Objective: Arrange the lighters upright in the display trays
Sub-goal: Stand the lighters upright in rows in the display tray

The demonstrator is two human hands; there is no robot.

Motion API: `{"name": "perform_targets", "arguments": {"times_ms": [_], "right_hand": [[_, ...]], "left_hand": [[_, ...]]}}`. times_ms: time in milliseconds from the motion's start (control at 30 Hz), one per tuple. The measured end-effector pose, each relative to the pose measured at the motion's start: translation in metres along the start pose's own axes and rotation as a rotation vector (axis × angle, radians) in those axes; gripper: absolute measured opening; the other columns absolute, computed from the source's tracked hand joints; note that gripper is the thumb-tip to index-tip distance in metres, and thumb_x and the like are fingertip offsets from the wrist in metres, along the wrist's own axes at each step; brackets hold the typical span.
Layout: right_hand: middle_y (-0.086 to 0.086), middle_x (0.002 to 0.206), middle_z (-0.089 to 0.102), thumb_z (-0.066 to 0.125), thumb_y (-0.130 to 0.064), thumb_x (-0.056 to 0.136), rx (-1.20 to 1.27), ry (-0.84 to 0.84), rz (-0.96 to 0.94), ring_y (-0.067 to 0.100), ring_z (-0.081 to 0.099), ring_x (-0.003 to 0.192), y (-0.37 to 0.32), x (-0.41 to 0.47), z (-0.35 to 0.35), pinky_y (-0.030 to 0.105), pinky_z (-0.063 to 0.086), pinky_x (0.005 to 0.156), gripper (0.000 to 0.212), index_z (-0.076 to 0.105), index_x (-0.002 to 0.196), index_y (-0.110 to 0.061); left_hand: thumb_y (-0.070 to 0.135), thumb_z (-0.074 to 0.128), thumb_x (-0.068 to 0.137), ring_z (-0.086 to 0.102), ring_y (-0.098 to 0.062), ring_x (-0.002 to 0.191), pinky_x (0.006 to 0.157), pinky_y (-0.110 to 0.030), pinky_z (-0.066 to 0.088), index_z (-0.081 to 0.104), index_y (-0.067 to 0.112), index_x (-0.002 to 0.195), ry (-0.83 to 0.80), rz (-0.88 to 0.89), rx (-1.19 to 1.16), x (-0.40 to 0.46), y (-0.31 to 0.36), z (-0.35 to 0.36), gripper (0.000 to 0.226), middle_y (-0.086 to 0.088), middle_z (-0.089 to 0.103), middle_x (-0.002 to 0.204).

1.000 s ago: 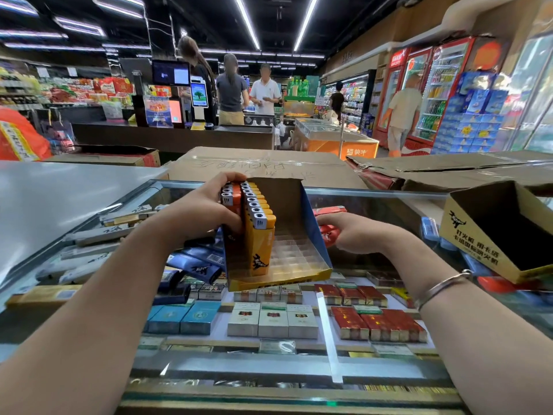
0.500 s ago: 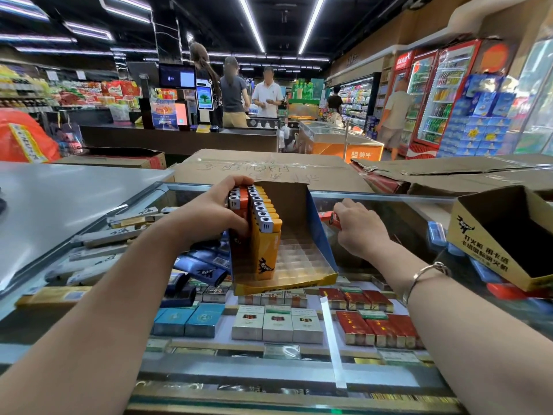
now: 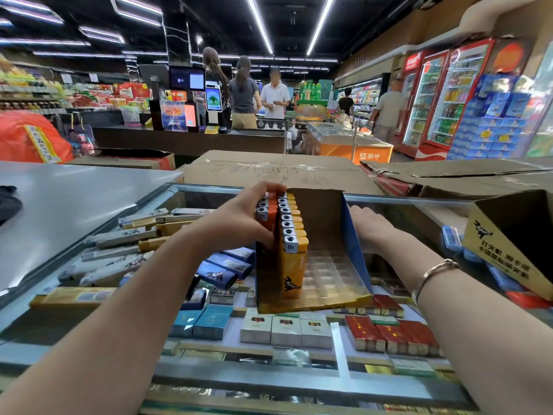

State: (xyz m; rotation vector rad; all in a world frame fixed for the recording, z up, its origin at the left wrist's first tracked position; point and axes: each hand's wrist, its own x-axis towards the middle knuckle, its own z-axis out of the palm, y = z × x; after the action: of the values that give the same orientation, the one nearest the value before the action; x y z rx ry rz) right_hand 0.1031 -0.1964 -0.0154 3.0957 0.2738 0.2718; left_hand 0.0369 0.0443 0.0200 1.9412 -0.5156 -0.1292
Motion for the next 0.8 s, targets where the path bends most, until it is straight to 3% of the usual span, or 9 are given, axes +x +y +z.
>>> {"name": "perform_targets", "arguments": {"times_ms": [100,233,333,400,500,600,733,800], "right_hand": [[0.017,0.133,0.047,0.053,-0.026,0.092,0.124,-0.077,0.086,0.033,0.047,0.119,0.004,-0.009,-0.010,0.044,0.043,0.097,0.052,0.035,0.138,-0.012],[0.012,0.120,0.057,0.052,-0.032,0.091,0.315,-0.065,0.213,0.029,0.056,0.098,0.018,-0.023,-0.013,0.041,0.047,0.086,0.043,0.037,0.128,-0.018],[0.011,0.104,0.058,0.062,-0.020,0.085,0.635,0.058,0.338,0.024,0.056,0.090,0.033,-0.032,-0.019,0.039,0.049,0.076,0.027,0.045,0.106,-0.018],[0.010,0.092,0.059,0.064,-0.016,0.083,0.938,0.217,0.391,0.020,0.059,0.078,0.038,-0.038,-0.033,0.029,0.047,0.057,0.026,0.047,0.103,-0.017],[0.006,0.086,0.062,0.068,-0.011,0.079,1.362,0.329,0.317,0.008,0.062,0.061,0.035,-0.049,-0.060,0.020,0.046,0.043,0.024,0.052,0.094,-0.020],[0.007,0.090,0.070,0.074,-0.016,0.070,1.575,0.231,0.101,0.014,0.069,0.073,0.024,-0.062,-0.080,0.027,0.053,0.052,0.034,0.055,0.097,-0.023],[0.010,0.086,0.073,0.074,-0.018,0.065,1.721,0.107,-0.057,0.021,0.071,0.079,0.002,-0.069,-0.086,0.035,0.056,0.057,0.044,0.054,0.104,-0.017],[0.010,0.085,0.073,0.074,-0.018,0.064,1.762,0.088,-0.072,0.022,0.071,0.080,-0.009,-0.070,-0.085,0.041,0.058,0.061,0.043,0.055,0.103,-0.016]], "left_hand": [[-0.012,0.068,0.069,0.062,-0.022,0.098,0.073,-0.028,0.055,0.043,0.035,0.119,-0.048,0.025,-0.045,0.002,-0.002,0.013,0.073,-0.008,0.056,0.112],[-0.012,0.069,0.070,0.066,-0.008,0.089,0.065,-0.019,0.053,0.044,0.034,0.114,-0.049,0.064,-0.110,0.007,-0.006,0.027,0.068,-0.007,0.056,0.111],[-0.007,0.070,0.072,0.058,-0.015,0.104,0.078,-0.028,0.055,0.041,0.029,0.125,0.044,0.088,-0.066,0.010,-0.010,0.038,0.070,-0.006,0.046,0.127],[-0.002,0.070,0.074,0.050,-0.015,0.113,0.090,-0.038,0.052,0.037,0.028,0.132,0.115,0.100,-0.022,0.012,-0.013,0.046,0.073,-0.001,0.042,0.131],[0.004,0.068,0.078,0.051,-0.007,0.109,0.094,-0.043,0.049,0.034,0.034,0.133,0.168,0.133,-0.023,0.016,-0.016,0.055,0.072,0.013,0.048,0.116],[0.007,0.068,0.080,0.049,0.007,0.098,0.091,-0.037,0.050,0.029,0.044,0.132,0.163,0.140,-0.033,0.019,-0.019,0.057,0.074,0.028,0.044,0.106],[0.005,0.063,0.083,0.053,0.009,0.093,0.080,-0.020,0.051,0.031,0.037,0.134,0.128,0.146,-0.052,0.017,-0.014,0.053,0.068,0.021,0.046,0.108],[0.005,0.059,0.084,0.051,0.013,0.095,0.080,-0.013,0.045,0.039,0.035,0.126,0.202,0.211,0.022,0.013,-0.007,0.050,0.055,0.020,0.048,0.110]]}}
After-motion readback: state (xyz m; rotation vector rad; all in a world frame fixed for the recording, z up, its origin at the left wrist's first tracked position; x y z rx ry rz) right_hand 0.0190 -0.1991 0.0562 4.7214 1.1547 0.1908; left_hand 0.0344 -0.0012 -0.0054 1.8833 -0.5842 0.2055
